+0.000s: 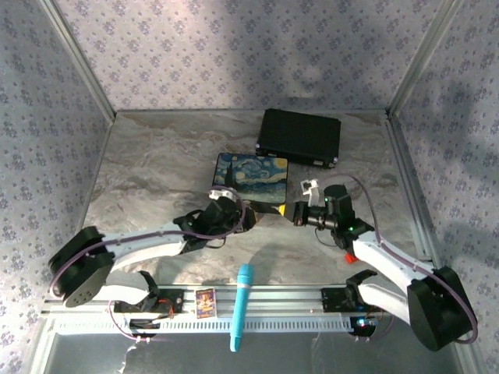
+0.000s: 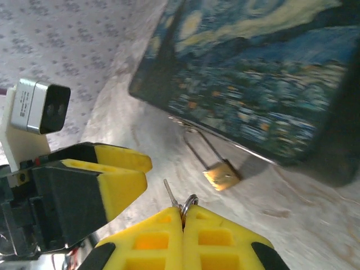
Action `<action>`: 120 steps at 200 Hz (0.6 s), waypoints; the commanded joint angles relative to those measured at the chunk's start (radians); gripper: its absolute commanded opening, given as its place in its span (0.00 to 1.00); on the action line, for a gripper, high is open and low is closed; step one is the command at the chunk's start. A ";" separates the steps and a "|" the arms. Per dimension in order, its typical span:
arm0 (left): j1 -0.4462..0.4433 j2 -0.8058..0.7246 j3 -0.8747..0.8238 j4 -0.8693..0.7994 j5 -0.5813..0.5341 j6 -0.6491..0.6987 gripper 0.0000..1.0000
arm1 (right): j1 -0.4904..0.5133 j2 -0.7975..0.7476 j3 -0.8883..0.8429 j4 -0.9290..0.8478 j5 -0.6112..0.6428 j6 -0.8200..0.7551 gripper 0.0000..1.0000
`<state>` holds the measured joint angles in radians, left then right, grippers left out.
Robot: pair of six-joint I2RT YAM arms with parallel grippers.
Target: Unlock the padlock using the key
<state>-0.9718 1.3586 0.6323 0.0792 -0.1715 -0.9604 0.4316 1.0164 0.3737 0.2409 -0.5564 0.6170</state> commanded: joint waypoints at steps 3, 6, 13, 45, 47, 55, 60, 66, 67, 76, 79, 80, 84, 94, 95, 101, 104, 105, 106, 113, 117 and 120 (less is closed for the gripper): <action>0.002 0.064 -0.019 0.147 -0.111 -0.075 0.59 | -0.001 -0.029 -0.035 -0.031 0.087 0.003 0.00; 0.001 0.073 -0.023 0.162 -0.107 -0.082 0.59 | -0.001 -0.033 -0.039 -0.031 0.087 0.004 0.00; -0.006 0.098 -0.021 0.188 -0.111 -0.092 0.59 | -0.002 -0.038 -0.048 -0.028 0.089 0.003 0.00; -0.038 0.211 0.041 0.183 -0.153 -0.072 0.64 | -0.001 -0.047 -0.075 -0.015 0.100 0.031 0.00; -0.038 0.218 0.041 0.190 -0.150 -0.073 0.64 | -0.001 -0.046 -0.077 -0.014 0.101 0.031 0.00; -0.037 0.241 0.042 0.213 -0.146 -0.074 0.63 | 0.001 -0.044 -0.080 -0.008 0.101 0.032 0.00; -0.038 0.252 0.049 0.213 -0.147 -0.074 0.63 | 0.000 -0.042 -0.082 -0.005 0.101 0.035 0.00; -0.038 0.269 0.061 0.194 -0.153 -0.077 0.61 | 0.000 -0.042 -0.086 0.001 0.099 0.039 0.00; -0.037 0.271 0.064 0.190 -0.155 -0.078 0.61 | 0.000 -0.041 -0.086 0.002 0.099 0.039 0.00; -0.039 0.285 0.079 0.170 -0.167 -0.080 0.59 | 0.000 -0.043 -0.089 0.006 0.101 0.044 0.00; -0.041 0.291 0.081 0.167 -0.173 -0.080 0.59 | 0.000 -0.044 -0.090 0.006 0.101 0.044 0.00; -0.042 0.291 0.081 0.168 -0.175 -0.081 0.59 | 0.001 -0.045 -0.090 0.006 0.101 0.044 0.00; -0.046 0.296 0.084 0.165 -0.183 -0.082 0.57 | 0.002 -0.045 -0.091 0.006 0.104 0.045 0.00; -0.052 0.310 0.096 0.147 -0.207 -0.086 0.52 | 0.001 -0.045 -0.090 0.005 0.105 0.045 0.00; -0.053 0.312 0.099 0.143 -0.208 -0.087 0.51 | 0.001 -0.045 -0.091 0.005 0.105 0.044 0.00; -0.053 0.321 0.106 0.130 -0.214 -0.098 0.47 | 0.001 -0.045 -0.091 0.005 0.107 0.044 0.00; -0.053 0.326 0.107 0.129 -0.215 -0.104 0.45 | 0.002 -0.044 -0.093 0.005 0.109 0.043 0.00; -0.053 0.327 0.107 0.130 -0.214 -0.105 0.45 | 0.002 -0.045 -0.093 0.005 0.109 0.043 0.00; -0.053 0.328 0.106 0.131 -0.215 -0.106 0.44 | 0.001 -0.044 -0.093 0.006 0.109 0.043 0.00; -0.054 0.334 0.099 0.149 -0.215 -0.110 0.40 | 0.002 -0.044 -0.093 0.007 0.112 0.044 0.00; -0.056 0.337 0.093 0.161 -0.213 -0.112 0.39 | 0.003 -0.041 -0.093 0.008 0.112 0.044 0.00; -0.056 0.339 0.088 0.170 -0.211 -0.111 0.37 | 0.003 -0.040 -0.093 0.009 0.112 0.044 0.00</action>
<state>-1.0176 1.6695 0.7113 0.2325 -0.3393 -1.0454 0.4316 0.9821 0.2920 0.2317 -0.4637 0.6476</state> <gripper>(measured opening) 0.417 0.052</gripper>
